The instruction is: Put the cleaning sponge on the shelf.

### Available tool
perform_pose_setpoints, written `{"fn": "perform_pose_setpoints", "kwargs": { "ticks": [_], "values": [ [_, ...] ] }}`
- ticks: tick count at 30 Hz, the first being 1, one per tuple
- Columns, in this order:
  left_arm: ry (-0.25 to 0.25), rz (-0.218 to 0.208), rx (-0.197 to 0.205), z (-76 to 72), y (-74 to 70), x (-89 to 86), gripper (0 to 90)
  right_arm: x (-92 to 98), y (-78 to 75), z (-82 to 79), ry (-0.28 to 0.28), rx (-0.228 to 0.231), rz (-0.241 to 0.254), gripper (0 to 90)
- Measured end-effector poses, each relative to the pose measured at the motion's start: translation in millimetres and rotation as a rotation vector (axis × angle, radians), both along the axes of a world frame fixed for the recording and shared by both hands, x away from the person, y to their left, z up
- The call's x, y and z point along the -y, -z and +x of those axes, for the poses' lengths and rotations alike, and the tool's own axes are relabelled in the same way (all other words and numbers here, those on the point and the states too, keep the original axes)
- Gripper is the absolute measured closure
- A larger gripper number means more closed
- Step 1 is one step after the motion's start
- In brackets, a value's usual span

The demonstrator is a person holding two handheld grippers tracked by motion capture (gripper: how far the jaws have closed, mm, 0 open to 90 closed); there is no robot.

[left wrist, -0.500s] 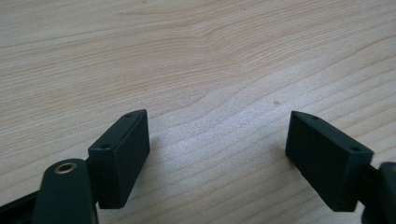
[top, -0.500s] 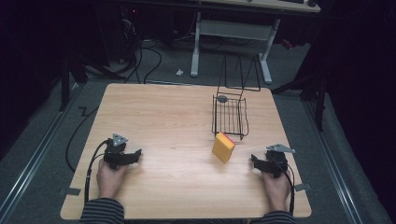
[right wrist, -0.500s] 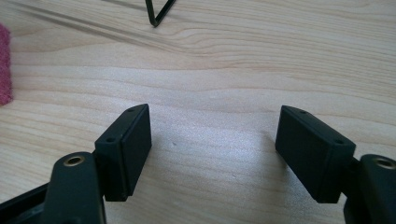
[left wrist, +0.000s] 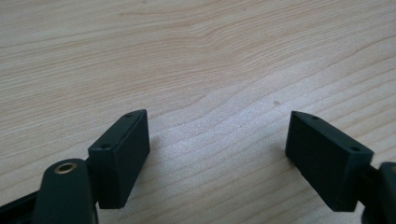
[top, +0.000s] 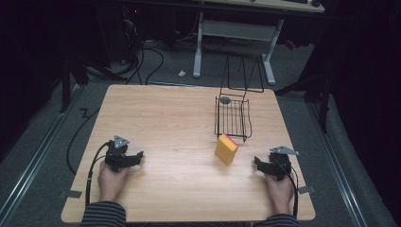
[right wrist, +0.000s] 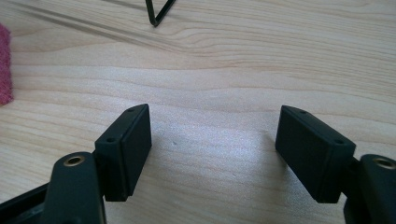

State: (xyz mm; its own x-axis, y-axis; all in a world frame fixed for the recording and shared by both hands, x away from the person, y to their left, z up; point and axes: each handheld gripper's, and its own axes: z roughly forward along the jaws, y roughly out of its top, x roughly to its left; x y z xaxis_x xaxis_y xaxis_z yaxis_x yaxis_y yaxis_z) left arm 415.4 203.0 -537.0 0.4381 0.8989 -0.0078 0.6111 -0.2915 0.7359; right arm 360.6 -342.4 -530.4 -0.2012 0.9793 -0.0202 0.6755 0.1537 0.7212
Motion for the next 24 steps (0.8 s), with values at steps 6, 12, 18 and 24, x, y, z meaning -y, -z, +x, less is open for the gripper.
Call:
{"fn": "perform_pose_setpoints", "kwargs": {
  "ticks": [6, 12, 18, 24],
  "values": [
    [0.0, 0.0, 0.0, -0.1, 0.0, 0.0, 22.2, -0.4, 0.0, -0.2, 0.013, 0.0, 0.001, 27.2],
    [-0.001, 0.0, 0.0, 0.2, 0.0, 0.2, 22.2, -0.9, -0.2, -0.6, 0.012, -0.004, 0.006, 26.9],
    [-0.004, 0.001, 0.0, -0.1, -0.1, 0.0, 22.2, -1.6, -0.2, -1.7, 0.002, -0.003, 0.005, 28.0],
    [-0.005, 0.001, 0.0, -0.1, 0.0, 0.0, 22.2, -1.7, -0.3, -2.2, 0.002, 0.002, -0.001, 29.5]
  ]
}}
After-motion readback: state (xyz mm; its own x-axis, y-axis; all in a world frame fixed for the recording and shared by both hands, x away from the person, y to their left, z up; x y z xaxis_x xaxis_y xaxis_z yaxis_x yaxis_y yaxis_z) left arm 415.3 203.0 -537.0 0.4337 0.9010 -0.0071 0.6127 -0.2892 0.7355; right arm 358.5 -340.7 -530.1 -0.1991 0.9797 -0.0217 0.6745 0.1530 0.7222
